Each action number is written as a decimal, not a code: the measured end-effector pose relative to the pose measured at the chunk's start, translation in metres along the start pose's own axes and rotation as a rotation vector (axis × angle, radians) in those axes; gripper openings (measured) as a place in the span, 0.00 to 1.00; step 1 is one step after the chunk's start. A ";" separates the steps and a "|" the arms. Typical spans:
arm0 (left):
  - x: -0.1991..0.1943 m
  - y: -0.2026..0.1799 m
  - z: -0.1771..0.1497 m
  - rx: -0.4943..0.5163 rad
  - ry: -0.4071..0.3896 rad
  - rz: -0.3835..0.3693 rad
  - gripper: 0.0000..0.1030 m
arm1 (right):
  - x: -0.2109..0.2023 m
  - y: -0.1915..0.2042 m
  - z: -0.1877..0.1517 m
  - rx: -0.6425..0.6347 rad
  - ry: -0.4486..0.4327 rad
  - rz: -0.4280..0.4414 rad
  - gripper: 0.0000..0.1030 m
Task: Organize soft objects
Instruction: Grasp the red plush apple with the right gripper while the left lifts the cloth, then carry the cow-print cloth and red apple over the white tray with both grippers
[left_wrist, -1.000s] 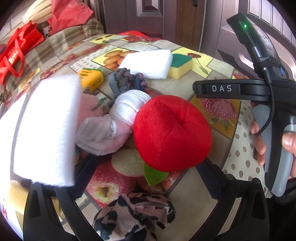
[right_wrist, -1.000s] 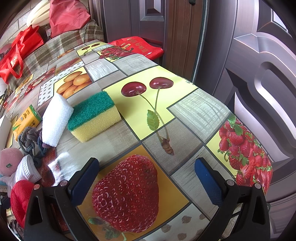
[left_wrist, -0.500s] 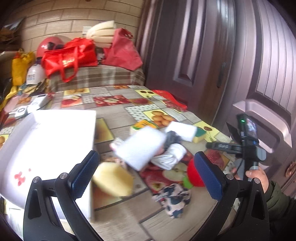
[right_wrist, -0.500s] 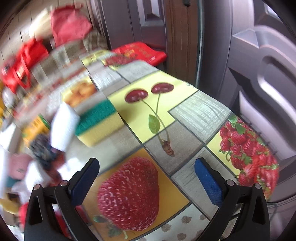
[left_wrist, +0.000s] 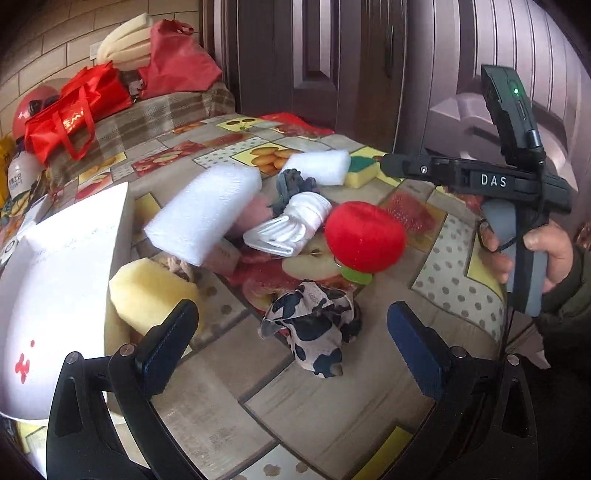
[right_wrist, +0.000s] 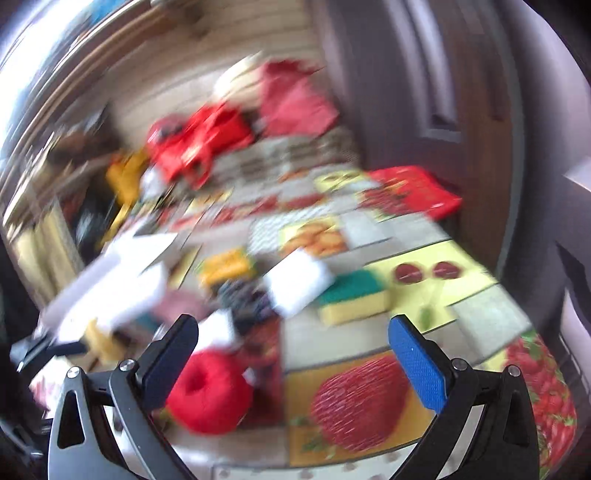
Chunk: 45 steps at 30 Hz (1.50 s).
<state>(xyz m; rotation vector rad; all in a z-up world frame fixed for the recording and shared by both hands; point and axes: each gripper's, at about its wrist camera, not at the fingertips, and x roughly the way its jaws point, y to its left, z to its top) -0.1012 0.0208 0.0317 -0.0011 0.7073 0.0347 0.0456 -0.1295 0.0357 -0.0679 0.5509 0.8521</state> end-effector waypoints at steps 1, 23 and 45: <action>0.003 -0.002 0.001 0.005 0.011 -0.019 1.00 | 0.008 0.008 -0.002 -0.030 0.048 0.013 1.00; 0.049 -0.005 0.014 0.029 0.182 -0.072 0.42 | 0.047 0.038 -0.027 -0.066 0.261 0.161 0.59; -0.059 0.070 -0.013 -0.146 -0.349 0.311 0.42 | -0.004 0.042 0.000 -0.007 -0.208 0.048 0.60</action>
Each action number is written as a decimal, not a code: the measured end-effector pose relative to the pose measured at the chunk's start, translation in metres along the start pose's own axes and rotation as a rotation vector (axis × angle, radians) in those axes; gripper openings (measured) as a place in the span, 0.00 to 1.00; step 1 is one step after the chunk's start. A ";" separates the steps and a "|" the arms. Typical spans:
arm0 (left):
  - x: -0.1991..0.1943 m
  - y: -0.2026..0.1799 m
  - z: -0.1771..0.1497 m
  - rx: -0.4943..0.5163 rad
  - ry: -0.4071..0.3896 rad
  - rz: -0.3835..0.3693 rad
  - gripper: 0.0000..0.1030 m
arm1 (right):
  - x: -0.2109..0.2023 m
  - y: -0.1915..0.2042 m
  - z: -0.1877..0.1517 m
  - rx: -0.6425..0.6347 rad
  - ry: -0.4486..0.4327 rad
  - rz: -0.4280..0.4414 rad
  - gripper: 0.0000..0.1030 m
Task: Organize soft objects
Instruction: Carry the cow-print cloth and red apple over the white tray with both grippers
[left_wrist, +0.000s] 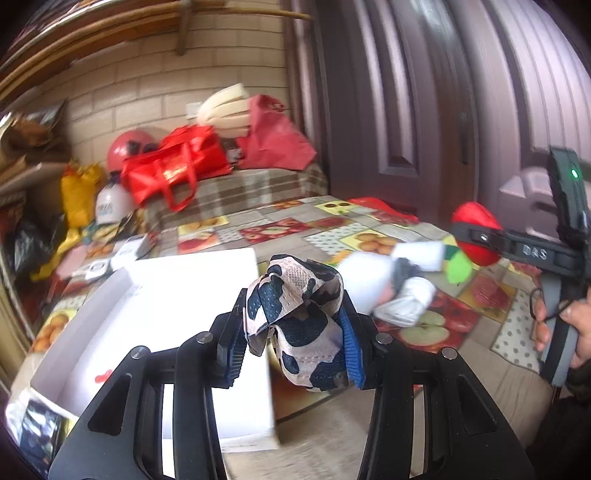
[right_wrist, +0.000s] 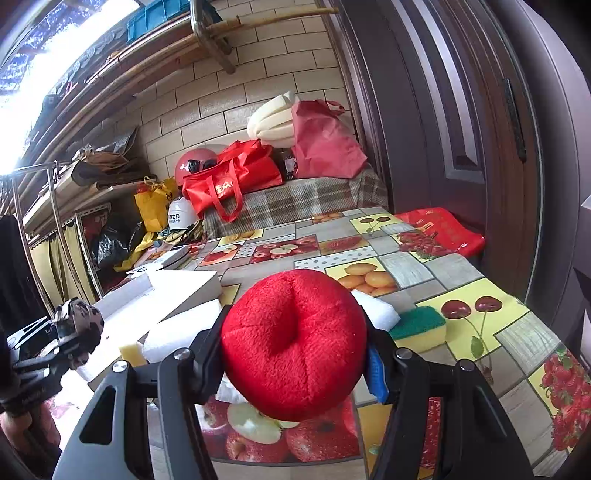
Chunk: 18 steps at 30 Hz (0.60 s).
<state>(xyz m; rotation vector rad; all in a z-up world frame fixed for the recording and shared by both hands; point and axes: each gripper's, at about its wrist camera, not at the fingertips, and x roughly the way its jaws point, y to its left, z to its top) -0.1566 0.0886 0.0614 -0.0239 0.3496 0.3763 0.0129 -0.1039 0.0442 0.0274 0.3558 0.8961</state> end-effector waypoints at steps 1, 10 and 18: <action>0.000 0.009 -0.001 -0.029 0.006 0.012 0.42 | 0.001 0.004 0.000 -0.002 -0.001 0.007 0.60; 0.000 0.065 -0.015 -0.086 0.023 0.198 0.42 | 0.015 0.053 -0.005 -0.135 -0.007 0.060 0.60; 0.011 0.105 -0.021 -0.173 0.062 0.234 0.42 | 0.038 0.113 -0.016 -0.255 0.054 0.184 0.60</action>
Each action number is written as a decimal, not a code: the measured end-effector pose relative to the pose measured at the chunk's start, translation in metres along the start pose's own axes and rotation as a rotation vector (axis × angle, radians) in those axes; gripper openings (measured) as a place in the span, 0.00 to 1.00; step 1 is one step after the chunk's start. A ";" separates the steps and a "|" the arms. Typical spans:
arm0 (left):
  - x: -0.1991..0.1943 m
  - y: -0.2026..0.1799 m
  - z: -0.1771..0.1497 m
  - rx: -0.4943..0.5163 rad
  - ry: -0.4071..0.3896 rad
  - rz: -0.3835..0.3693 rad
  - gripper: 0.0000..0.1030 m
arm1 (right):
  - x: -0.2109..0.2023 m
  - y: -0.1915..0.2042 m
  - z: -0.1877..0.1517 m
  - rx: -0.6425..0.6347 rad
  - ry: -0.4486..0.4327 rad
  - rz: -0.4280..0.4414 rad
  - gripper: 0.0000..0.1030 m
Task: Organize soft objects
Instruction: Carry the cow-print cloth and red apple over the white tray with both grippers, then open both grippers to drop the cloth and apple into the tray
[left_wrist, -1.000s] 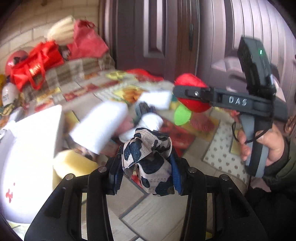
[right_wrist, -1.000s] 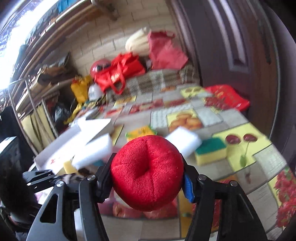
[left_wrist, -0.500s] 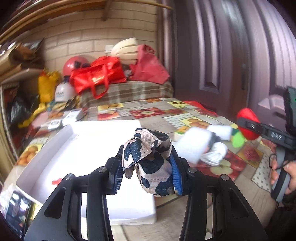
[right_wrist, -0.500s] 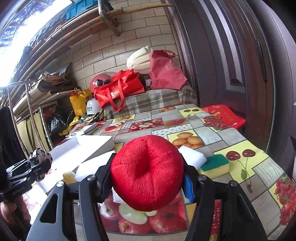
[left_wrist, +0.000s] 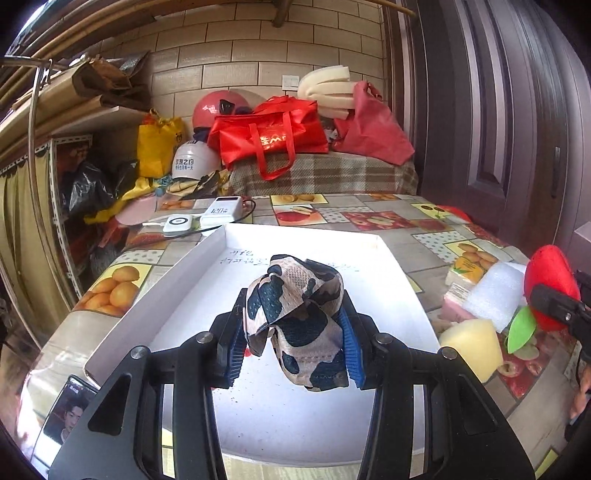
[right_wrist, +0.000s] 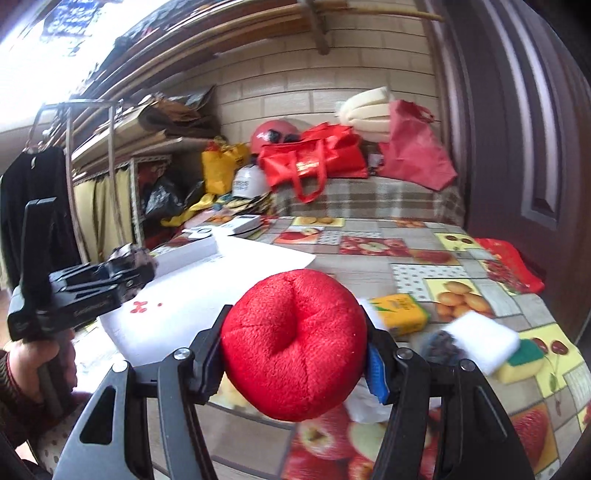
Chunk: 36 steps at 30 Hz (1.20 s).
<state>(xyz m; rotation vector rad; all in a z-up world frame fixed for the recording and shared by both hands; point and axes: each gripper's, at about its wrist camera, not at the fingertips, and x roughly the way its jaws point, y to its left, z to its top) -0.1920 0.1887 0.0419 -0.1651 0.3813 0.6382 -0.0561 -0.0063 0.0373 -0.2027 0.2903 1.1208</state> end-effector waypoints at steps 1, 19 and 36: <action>0.005 0.002 0.001 -0.003 0.018 -0.002 0.42 | 0.003 0.004 0.000 -0.006 0.007 0.015 0.60; 0.068 0.009 0.021 -0.073 0.127 -0.054 0.42 | 0.047 0.036 0.006 0.025 0.067 0.042 0.61; 0.054 0.045 0.017 -0.220 0.100 0.086 0.43 | 0.101 0.075 0.025 -0.022 0.090 0.065 0.62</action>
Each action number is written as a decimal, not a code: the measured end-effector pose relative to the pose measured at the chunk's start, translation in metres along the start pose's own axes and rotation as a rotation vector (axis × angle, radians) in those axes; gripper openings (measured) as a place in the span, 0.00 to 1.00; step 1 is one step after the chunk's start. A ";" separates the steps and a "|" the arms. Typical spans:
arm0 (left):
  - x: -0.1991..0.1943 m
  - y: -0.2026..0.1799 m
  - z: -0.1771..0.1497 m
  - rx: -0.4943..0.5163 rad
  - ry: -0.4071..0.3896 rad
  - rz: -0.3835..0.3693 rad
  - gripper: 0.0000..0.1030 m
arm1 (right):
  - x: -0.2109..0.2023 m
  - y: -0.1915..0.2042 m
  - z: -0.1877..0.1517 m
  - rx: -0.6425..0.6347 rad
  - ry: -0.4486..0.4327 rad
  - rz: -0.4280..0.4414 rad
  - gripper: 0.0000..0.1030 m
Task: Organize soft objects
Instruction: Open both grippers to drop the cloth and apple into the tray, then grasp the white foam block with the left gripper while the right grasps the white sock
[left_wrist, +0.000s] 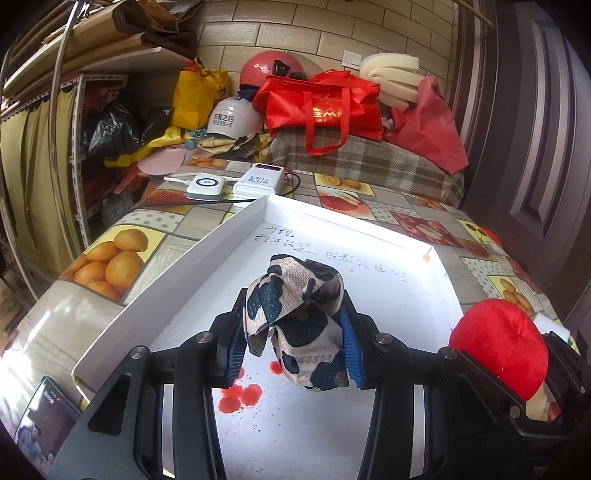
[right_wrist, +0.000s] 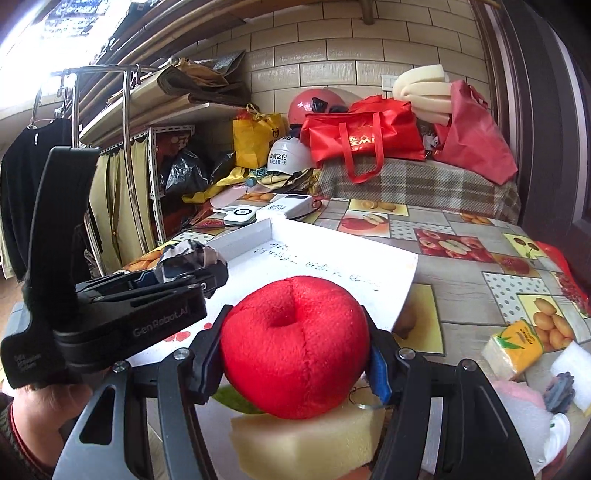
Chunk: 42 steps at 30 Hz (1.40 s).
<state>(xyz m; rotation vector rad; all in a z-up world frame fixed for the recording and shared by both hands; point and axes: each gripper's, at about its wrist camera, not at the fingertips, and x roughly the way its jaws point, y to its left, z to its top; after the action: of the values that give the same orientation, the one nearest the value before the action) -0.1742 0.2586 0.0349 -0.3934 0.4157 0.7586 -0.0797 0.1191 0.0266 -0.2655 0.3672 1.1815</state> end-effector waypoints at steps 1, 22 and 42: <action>-0.001 0.003 0.000 -0.008 -0.002 0.014 0.43 | 0.001 0.001 0.000 0.002 -0.001 0.003 0.62; -0.014 0.046 -0.004 -0.212 -0.053 0.077 1.00 | -0.011 0.011 -0.004 -0.052 -0.024 0.025 1.00; -0.048 -0.012 -0.011 0.060 -0.184 -0.089 1.00 | -0.106 -0.080 -0.025 0.096 -0.234 -0.167 1.00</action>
<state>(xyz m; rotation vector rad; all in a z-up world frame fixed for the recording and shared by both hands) -0.1987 0.2177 0.0513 -0.2812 0.2462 0.6875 -0.0435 -0.0091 0.0480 -0.0712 0.1920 1.0150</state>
